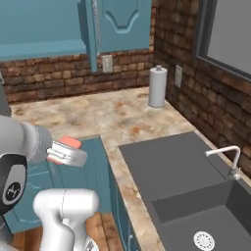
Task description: Locate and retrieve the spray and bar soap from the cabinet. Place them next to the sink.
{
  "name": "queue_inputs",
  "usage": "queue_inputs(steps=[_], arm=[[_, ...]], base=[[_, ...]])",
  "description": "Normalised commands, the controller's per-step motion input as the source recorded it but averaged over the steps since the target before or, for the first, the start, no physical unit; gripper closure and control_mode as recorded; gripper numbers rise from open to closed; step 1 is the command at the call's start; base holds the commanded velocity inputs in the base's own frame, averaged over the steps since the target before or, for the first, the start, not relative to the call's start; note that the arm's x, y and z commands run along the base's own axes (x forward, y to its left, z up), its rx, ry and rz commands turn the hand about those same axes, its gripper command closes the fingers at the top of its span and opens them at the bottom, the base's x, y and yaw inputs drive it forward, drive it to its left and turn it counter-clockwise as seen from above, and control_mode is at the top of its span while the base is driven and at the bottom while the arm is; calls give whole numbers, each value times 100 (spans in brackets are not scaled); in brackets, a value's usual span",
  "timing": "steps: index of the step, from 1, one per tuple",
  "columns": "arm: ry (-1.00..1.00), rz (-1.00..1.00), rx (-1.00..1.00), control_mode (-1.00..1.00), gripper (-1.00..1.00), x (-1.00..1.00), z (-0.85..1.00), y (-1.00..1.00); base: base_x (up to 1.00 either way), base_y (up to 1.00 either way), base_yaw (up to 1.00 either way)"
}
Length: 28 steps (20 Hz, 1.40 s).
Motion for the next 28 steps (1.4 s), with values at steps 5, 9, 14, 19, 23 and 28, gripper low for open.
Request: queue_inputs(steps=[5, 9, 14, 19, 23, 28], arm=[[0, 0, 0, 100, 100, 0, 0, 0], [0, 0, 0, 100, 100, 0, 0, 0], [0, 0, 0, 100, 100, 0, 0, 0], [0, 0, 0, 100, 100, 0, 0, 0], [0, 0, 0, 100, 100, 0, 0, 0], [0, 0, 0, 100, 100, 0, 0, 0]], base=[[-22, 0, -39], [-21, 0, -40], [-22, 0, -38], [-27, 0, -40], [-33, 0, -33], [-26, 0, -30]])
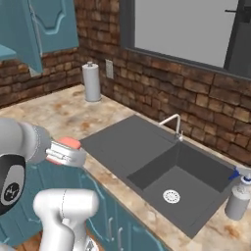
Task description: Locate and retrieve the spray and bar soap from the cabinet. Place them next to the sink.
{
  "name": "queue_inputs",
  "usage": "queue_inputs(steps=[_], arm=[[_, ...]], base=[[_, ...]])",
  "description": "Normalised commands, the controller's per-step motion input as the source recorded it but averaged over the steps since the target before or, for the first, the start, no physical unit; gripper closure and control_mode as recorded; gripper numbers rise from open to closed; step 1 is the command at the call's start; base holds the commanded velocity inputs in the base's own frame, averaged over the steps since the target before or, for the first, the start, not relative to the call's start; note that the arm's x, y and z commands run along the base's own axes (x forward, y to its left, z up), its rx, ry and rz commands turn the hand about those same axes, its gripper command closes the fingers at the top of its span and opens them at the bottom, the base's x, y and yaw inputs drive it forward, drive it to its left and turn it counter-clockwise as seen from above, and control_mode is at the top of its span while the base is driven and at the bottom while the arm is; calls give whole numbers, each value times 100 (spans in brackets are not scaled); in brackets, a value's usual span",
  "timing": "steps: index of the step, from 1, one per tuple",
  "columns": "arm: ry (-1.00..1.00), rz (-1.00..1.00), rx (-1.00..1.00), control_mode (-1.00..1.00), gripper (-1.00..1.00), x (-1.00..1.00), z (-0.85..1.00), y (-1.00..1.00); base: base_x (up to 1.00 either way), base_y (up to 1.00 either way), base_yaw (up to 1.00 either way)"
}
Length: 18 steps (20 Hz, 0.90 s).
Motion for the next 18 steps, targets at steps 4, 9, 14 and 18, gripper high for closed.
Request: queue_inputs(steps=[4, 9, 14, 18], arm=[[0, 0, 0, 100, 100, 0, 0, 0], [0, 0, 0, 100, 100, 0, 0, 0], [0, 0, 0, 100, 100, 0, 0, 0], [0, 0, 0, 100, 100, 0, 0, 0]], base=[[-25, 0, -33], [-27, -4, -32], [-19, 0, -37], [-20, 0, -36]])
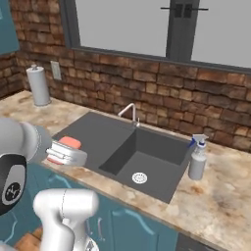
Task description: Locate and retrieve the spray and bar soap from the cabinet. Place them next to the sink.
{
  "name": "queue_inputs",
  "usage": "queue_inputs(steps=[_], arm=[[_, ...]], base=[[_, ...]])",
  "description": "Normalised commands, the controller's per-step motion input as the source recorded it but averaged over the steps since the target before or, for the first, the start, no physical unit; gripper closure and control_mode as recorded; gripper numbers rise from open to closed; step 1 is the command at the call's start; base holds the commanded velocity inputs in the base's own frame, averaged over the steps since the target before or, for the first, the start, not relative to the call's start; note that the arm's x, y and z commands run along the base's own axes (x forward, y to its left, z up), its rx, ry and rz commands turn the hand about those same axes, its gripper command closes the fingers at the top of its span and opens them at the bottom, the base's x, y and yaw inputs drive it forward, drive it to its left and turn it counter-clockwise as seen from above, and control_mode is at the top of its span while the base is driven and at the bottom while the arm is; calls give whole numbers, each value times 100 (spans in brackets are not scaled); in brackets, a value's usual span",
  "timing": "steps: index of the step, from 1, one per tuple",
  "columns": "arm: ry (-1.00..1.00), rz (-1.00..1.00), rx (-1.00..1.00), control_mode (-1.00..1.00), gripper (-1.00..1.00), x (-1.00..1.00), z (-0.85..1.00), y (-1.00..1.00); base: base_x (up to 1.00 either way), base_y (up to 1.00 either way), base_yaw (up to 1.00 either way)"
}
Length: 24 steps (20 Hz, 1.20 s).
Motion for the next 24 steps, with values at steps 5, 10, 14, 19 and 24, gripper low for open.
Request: queue_inputs(steps=[5, 10, 14, 19, 24], arm=[[0, 0, 0, 100, 100, 0, 0, 0], [0, 0, 0, 100, 100, 0, 0, 0], [0, 0, 0, 100, 100, 0, 0, 0], [0, 0, 0, 100, 100, 0, 0, 0], [0, 0, 0, 100, 100, 0, 0, 0]], base=[[-18, -12, -32], [-4, -35, -27], [-4, -33, -26], [-9, -28, -23], [-10, -23, -15]])
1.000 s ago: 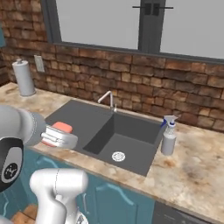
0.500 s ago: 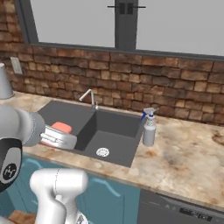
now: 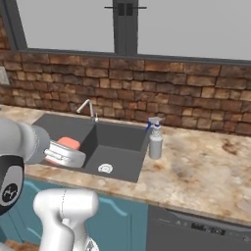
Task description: Locate and retrieve the spray and bar soap from the cabinet. Place them next to the sink.
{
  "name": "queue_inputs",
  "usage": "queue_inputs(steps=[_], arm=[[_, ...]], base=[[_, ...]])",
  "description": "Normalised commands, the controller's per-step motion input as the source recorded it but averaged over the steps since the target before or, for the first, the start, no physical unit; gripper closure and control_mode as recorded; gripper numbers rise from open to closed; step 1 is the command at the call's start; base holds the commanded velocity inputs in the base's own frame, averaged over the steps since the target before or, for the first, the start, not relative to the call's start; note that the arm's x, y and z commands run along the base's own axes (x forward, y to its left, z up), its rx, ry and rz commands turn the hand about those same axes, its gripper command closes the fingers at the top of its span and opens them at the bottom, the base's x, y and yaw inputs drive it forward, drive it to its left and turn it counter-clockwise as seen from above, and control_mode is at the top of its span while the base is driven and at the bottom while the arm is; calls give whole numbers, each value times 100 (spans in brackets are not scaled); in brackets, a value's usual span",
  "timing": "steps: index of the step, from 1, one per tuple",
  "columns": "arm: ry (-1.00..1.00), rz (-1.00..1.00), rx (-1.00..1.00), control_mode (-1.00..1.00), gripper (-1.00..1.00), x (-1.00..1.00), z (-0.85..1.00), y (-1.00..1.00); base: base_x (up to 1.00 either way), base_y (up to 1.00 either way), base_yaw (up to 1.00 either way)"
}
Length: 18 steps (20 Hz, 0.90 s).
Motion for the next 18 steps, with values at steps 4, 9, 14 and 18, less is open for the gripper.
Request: queue_inputs(steps=[4, 9, 14, 18], arm=[[0, 0, 0, 100, 100, 0, 0, 0], [0, 0, 0, 100, 100, 0, 0, 0], [0, 0, 0, -100, 100, 0, 0, 0], [4, 2, 0, -100, 100, 9, 0, 0]], base=[[-2, -53, -12], [2, -46, -8], [1, 0, 0], [0, 0, 0]])
